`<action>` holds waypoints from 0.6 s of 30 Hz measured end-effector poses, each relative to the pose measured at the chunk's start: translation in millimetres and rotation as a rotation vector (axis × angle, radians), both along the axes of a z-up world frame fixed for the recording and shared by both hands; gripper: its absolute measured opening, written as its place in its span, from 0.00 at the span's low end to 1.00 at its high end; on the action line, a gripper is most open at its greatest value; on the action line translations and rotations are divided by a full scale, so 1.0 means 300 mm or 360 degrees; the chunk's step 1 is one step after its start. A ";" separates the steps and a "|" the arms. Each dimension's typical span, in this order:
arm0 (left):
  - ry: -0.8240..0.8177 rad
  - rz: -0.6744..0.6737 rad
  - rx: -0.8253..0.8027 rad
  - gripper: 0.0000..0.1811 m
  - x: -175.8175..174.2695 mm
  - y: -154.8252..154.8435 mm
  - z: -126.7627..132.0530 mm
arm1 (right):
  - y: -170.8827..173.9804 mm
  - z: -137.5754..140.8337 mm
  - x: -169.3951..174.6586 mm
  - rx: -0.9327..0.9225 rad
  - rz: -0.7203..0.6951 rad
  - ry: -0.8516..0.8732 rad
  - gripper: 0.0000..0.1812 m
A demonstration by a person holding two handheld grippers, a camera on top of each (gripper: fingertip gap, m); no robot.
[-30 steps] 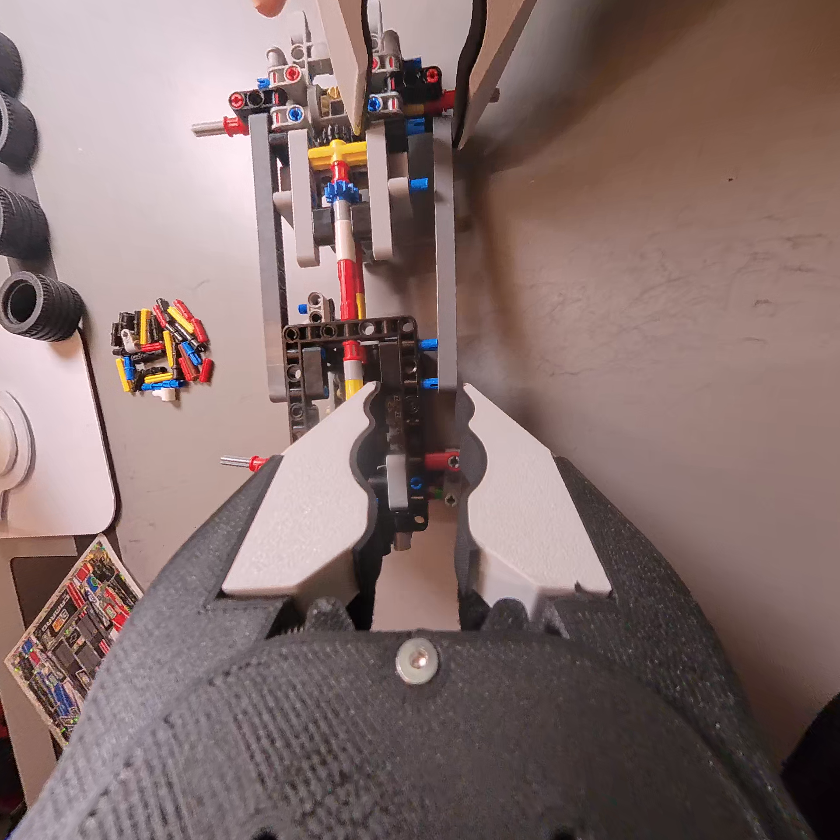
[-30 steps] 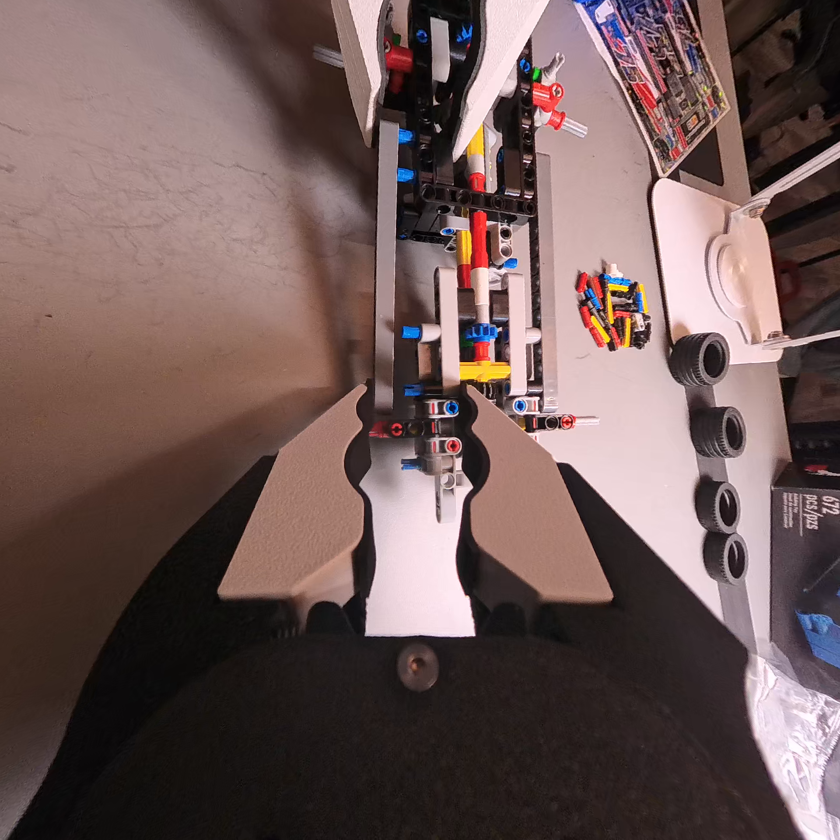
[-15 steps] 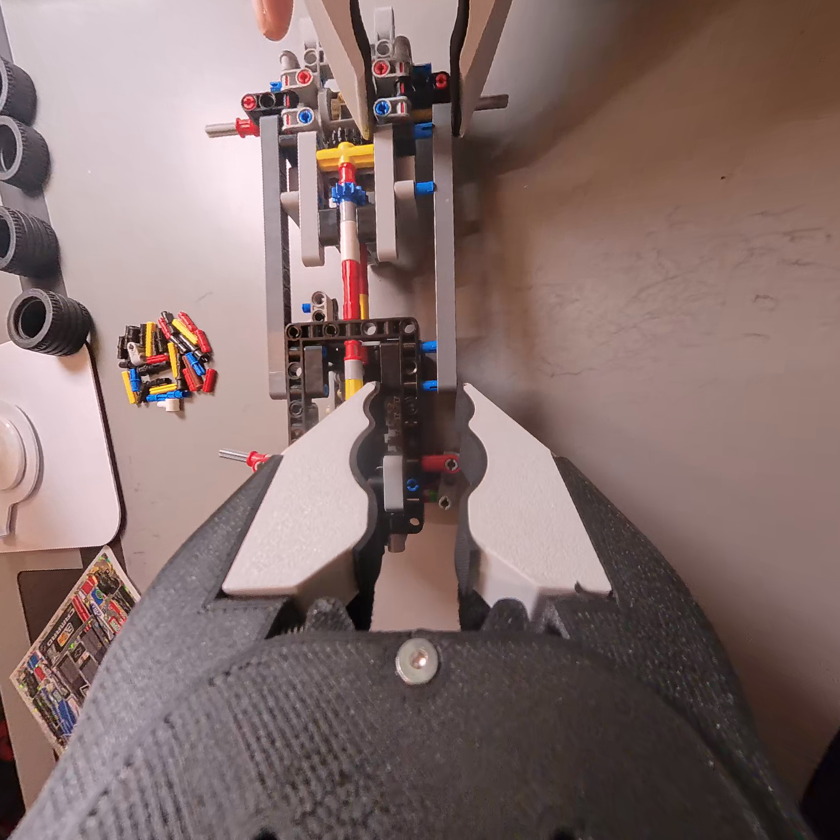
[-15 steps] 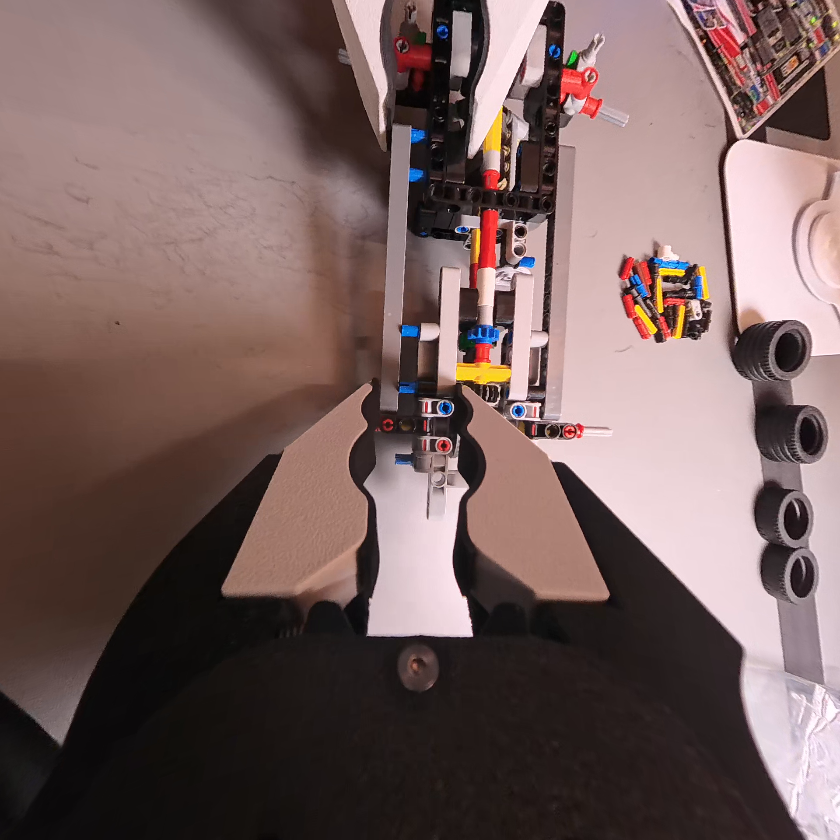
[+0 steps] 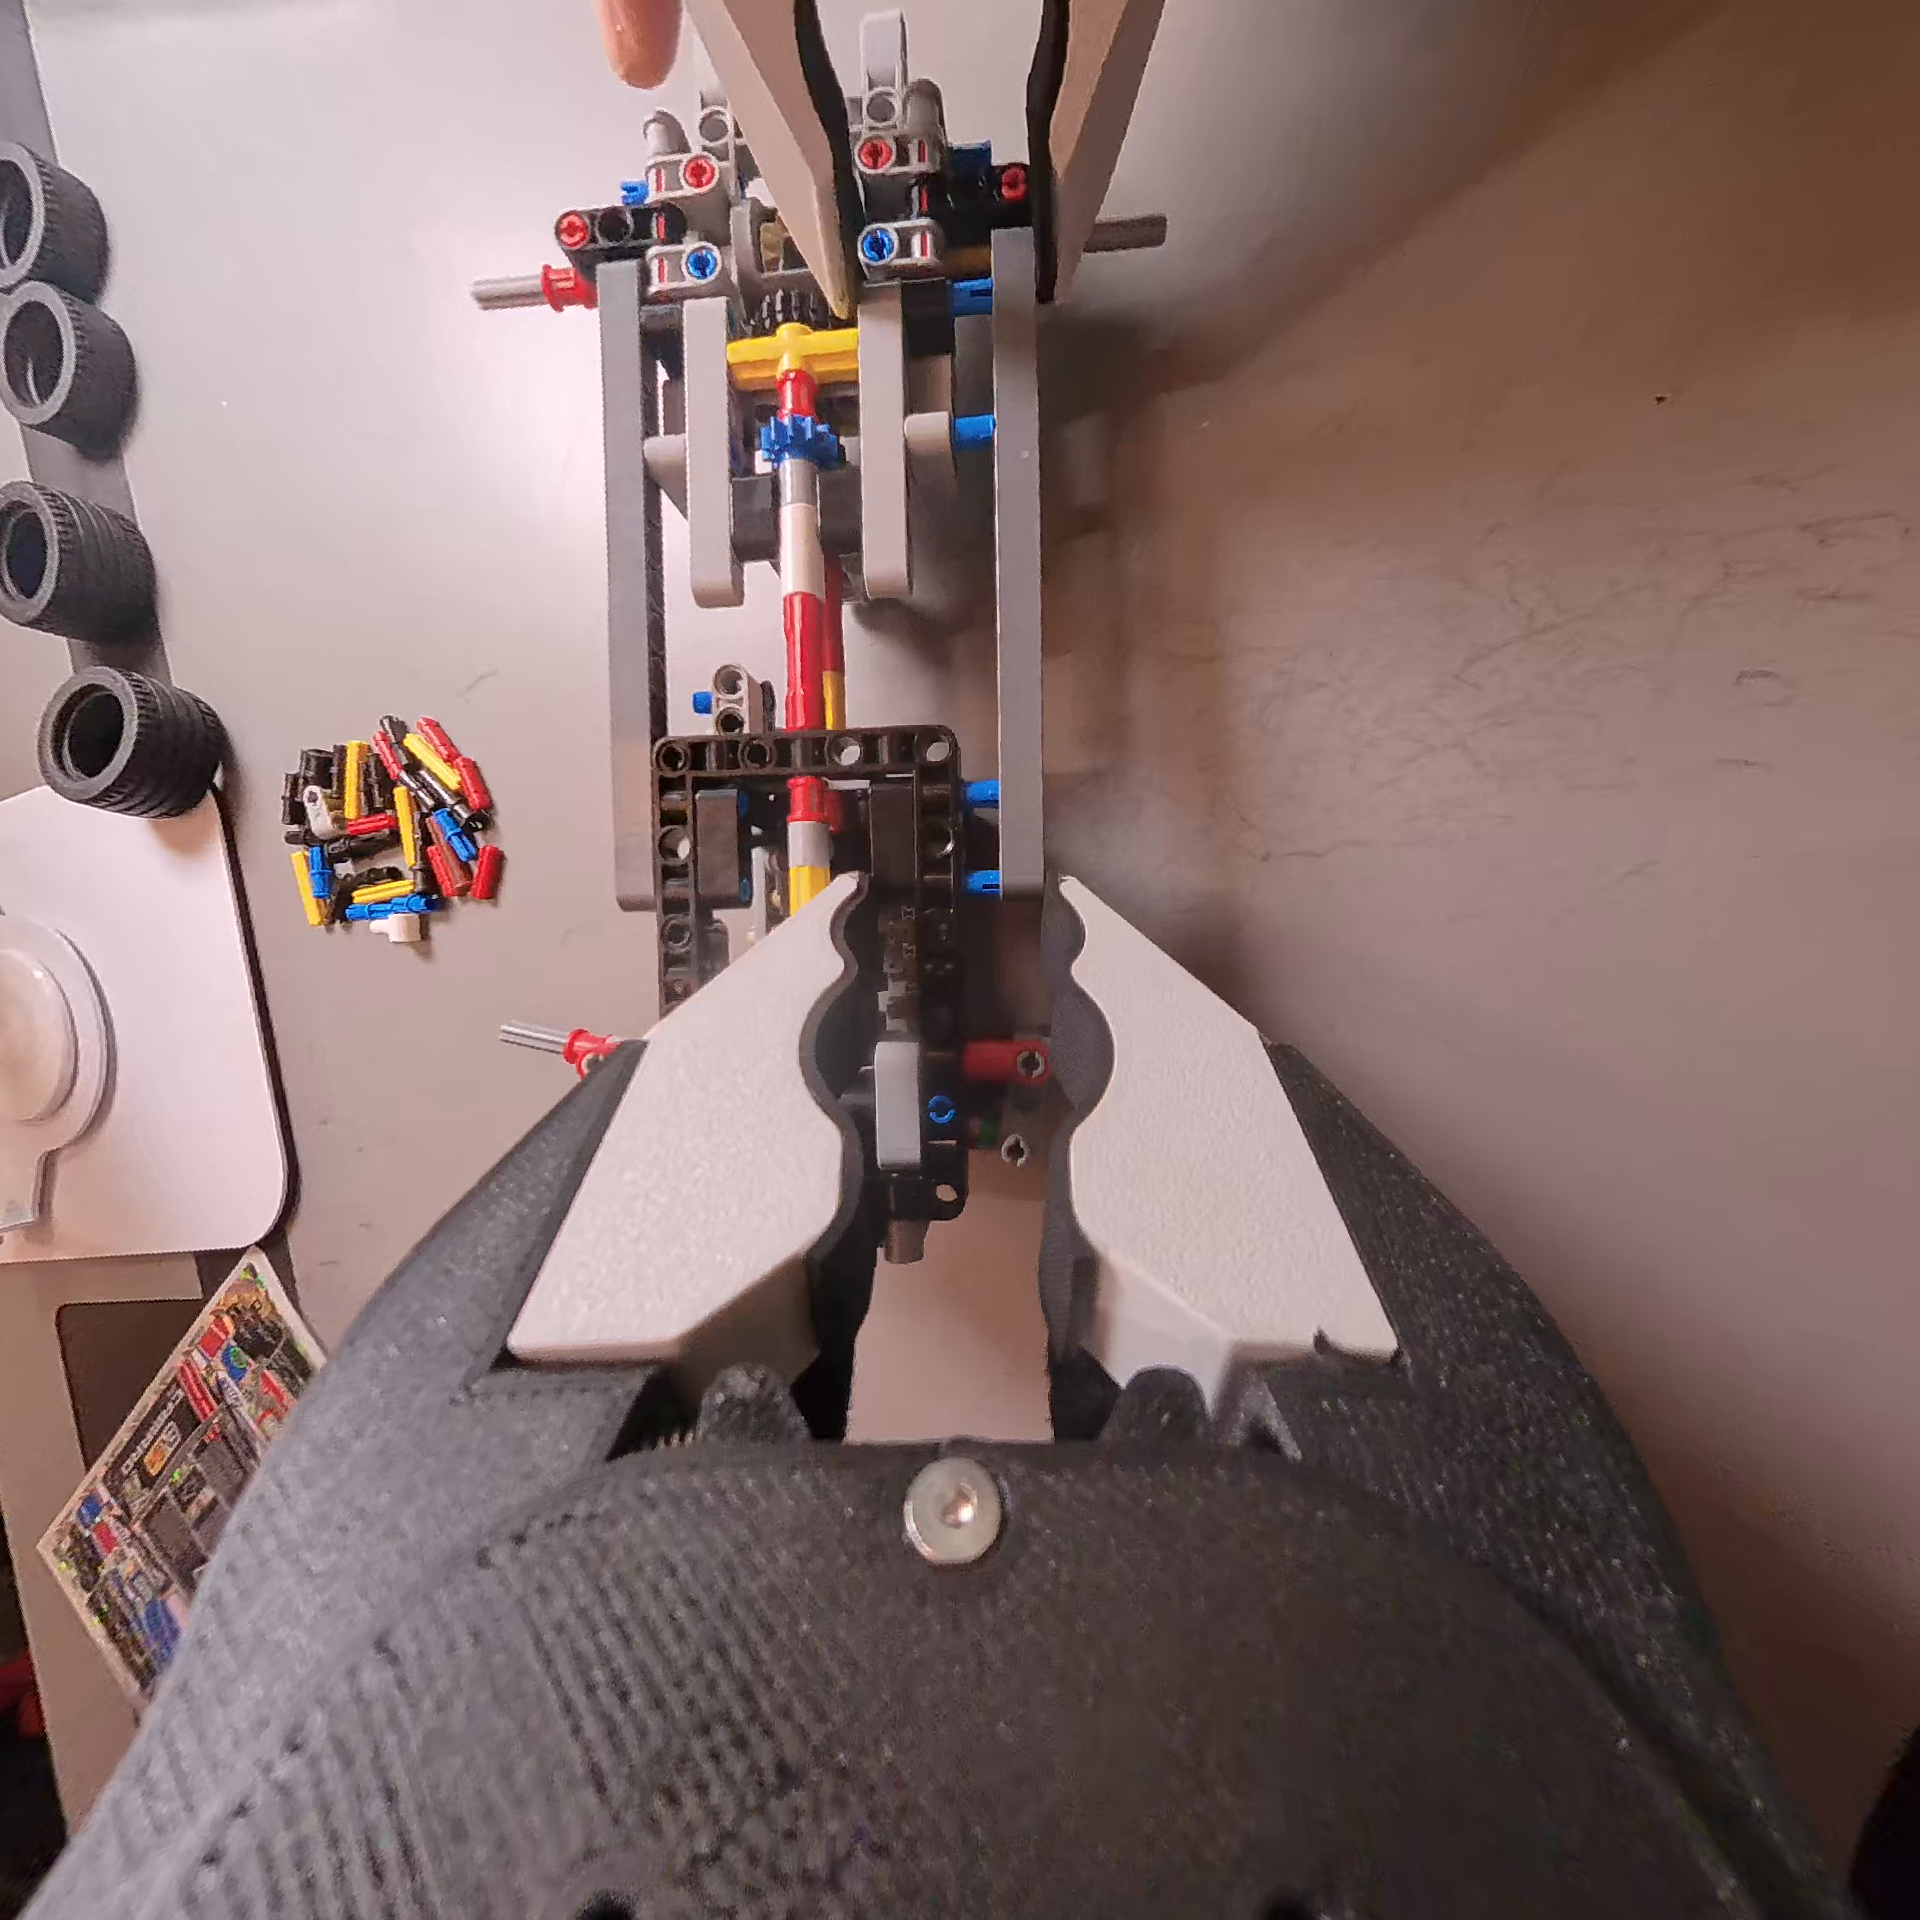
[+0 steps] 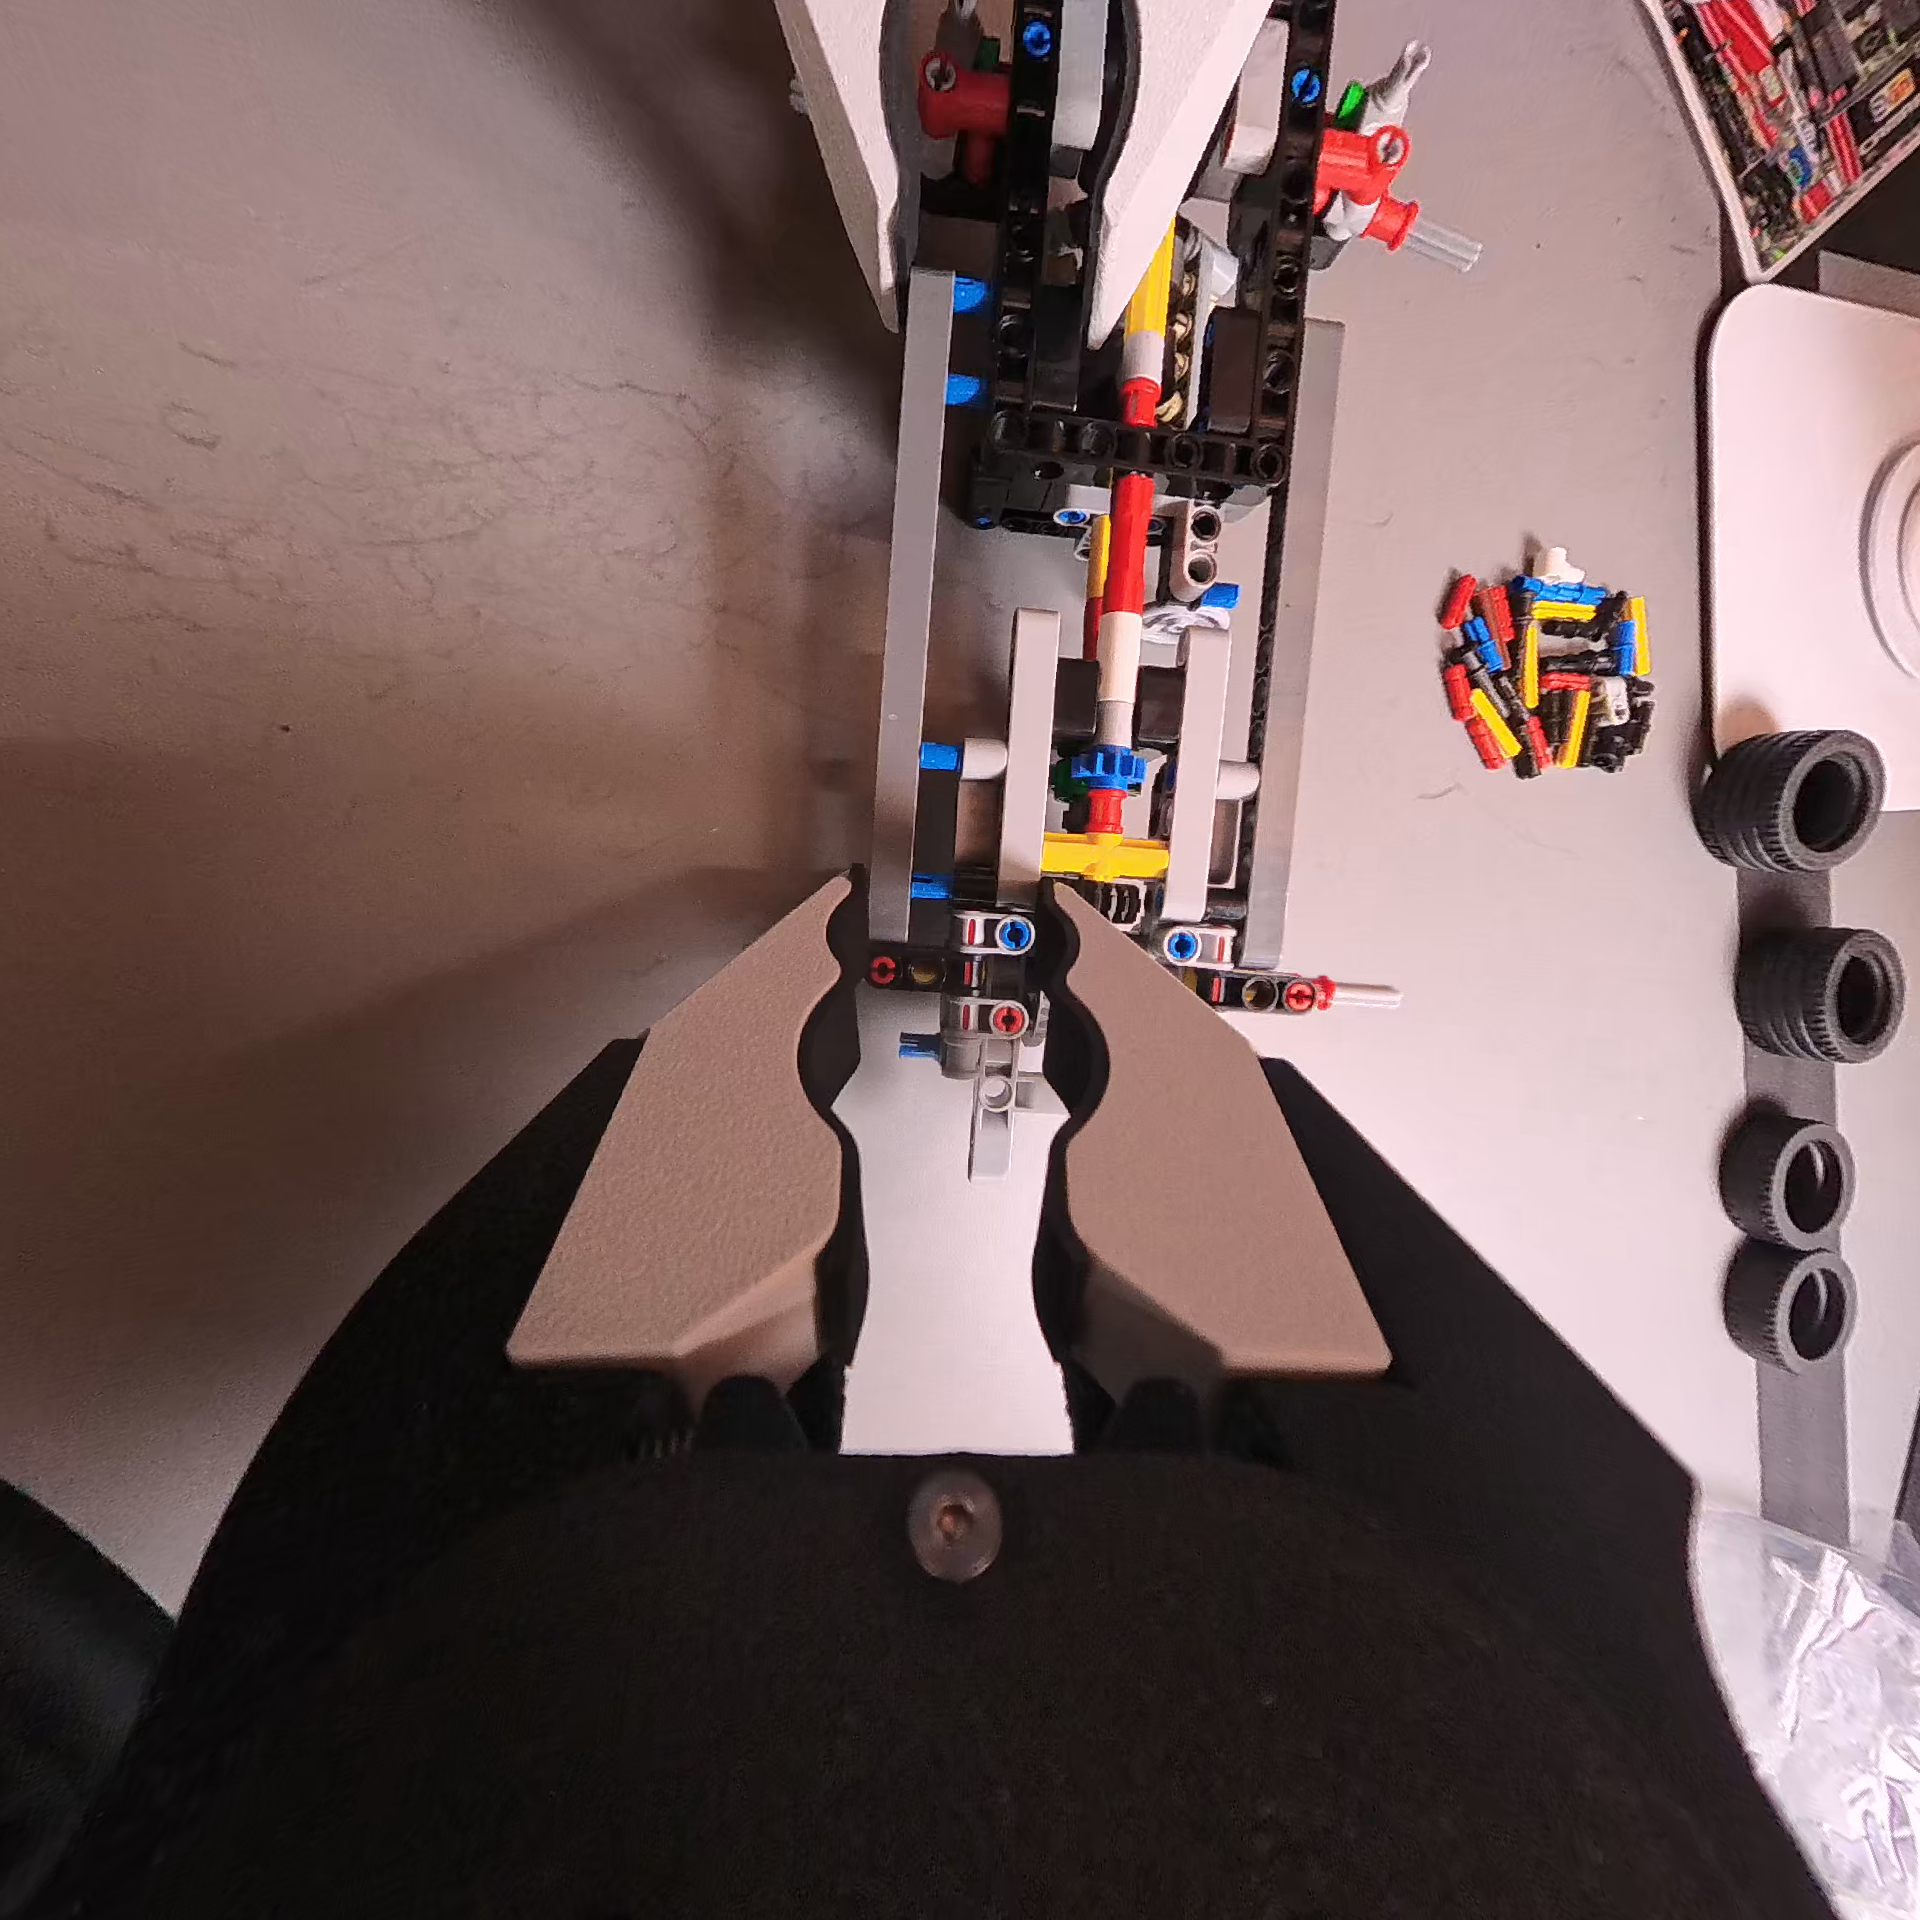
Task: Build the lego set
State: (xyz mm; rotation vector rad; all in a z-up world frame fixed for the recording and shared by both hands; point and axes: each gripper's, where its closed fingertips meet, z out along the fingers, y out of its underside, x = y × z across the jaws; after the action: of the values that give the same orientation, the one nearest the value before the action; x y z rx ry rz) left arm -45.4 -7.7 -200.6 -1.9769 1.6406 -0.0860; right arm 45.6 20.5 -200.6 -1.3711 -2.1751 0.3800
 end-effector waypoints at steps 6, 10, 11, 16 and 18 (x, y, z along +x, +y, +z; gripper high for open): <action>-0.0024 -0.0001 -0.0016 0.17 0.005 -0.002 0.000 | -0.002 0.003 0.004 -0.0059 -0.0007 0.0019 0.15; -0.0037 -0.0001 -0.0020 0.17 0.008 -0.003 0.001 | -0.001 0.005 0.006 -0.0057 0.0014 -0.0010 0.15; -0.0038 -0.0002 -0.0020 0.17 0.008 -0.003 0.001 | -0.002 0.006 0.007 -0.0061 0.0020 -0.0016 0.15; -0.0050 0.0003 -0.0031 0.17 0.009 -0.005 0.001 | -0.003 0.011 0.008 -0.0097 0.0027 -0.0026 0.15; -0.0046 0.0005 -0.0028 0.17 0.009 -0.005 0.000 | -0.005 0.012 0.009 -0.0109 0.0032 -0.0022 0.15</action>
State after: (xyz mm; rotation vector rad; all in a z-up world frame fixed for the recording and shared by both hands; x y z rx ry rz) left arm -42.6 -9.1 -200.5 -1.9822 1.6241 -0.1278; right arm 48.2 19.0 -196.9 -1.3929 -2.2071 0.4584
